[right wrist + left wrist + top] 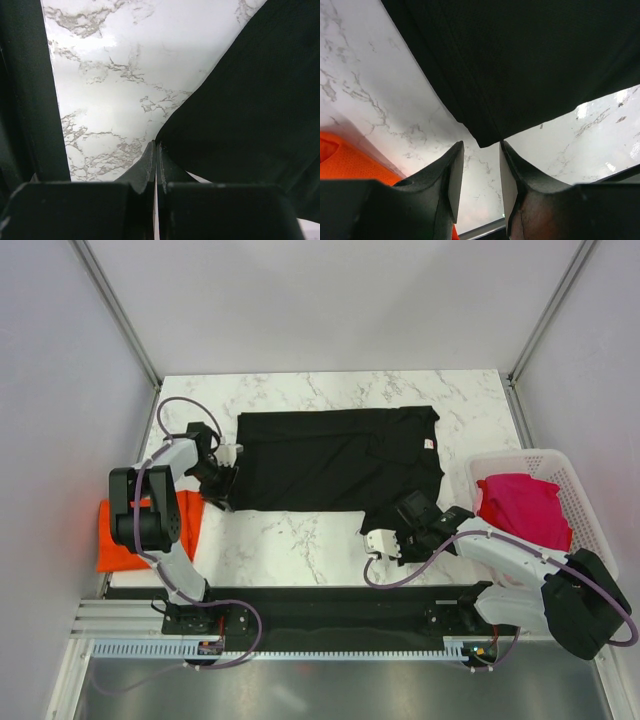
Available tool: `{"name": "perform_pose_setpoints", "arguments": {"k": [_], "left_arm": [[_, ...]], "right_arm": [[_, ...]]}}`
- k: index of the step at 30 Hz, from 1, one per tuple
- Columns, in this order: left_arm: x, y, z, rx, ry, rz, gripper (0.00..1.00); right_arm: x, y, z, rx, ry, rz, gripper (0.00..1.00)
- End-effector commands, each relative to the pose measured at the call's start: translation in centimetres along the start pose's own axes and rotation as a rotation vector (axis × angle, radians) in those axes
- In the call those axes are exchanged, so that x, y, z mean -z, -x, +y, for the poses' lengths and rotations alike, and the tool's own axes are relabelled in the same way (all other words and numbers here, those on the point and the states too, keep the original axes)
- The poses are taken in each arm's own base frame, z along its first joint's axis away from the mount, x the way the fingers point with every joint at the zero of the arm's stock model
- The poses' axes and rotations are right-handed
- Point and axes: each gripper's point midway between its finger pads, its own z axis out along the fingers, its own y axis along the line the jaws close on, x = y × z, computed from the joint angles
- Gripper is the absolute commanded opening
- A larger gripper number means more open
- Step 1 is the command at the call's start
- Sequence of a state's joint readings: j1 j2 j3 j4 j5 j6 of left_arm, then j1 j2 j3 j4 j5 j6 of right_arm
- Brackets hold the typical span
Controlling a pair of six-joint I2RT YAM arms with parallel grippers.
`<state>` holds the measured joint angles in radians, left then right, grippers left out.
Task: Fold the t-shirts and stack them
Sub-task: Fold the tshirt
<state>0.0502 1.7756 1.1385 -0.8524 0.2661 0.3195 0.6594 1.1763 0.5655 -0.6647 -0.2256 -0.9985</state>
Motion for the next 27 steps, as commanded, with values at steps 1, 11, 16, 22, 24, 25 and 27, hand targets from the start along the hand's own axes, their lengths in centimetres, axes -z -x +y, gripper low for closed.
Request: {"name": "perform_pose_setpoints", "arguments": {"k": [1,11,16,22,24,25,27], "left_arm": [[-0.3,1.5,0.6,-0.030,-0.001,-0.032,0.42],[-1.8,1.5,0.0,-0.008,-0.068,-0.006,0.33],[-2.0,2.1,-0.6,-0.009,-0.108,-0.017,0.16],[-0.5,1.7,-1.0,-0.035,-0.102,-0.044,0.02],[1.0,2.1,-1.1,-0.060,-0.077,-0.087,0.02],[1.5,2.0,-1.1,-0.067,-0.068,-0.092,0.02],[3.0,2.6,-1.1,-0.096,-0.037,-0.130,0.02]], "right_arm": [[0.3,0.6,-0.6,-0.003,-0.028,-0.017,0.00],[0.2,0.5,-0.5,-0.010,-0.032,-0.019,0.00],[0.2,0.3,-0.6,-0.013,-0.042,-0.015,0.00],[1.7,0.3,-1.9,-0.079,-0.110,-0.013,0.00],[3.1,1.0,-3.4,-0.155,-0.171,-0.048,0.00],[3.6,1.3,-3.9,-0.184,-0.190,-0.065,0.00],[5.1,2.5,-5.0,-0.231,-0.234,-0.114,0.00]]}}
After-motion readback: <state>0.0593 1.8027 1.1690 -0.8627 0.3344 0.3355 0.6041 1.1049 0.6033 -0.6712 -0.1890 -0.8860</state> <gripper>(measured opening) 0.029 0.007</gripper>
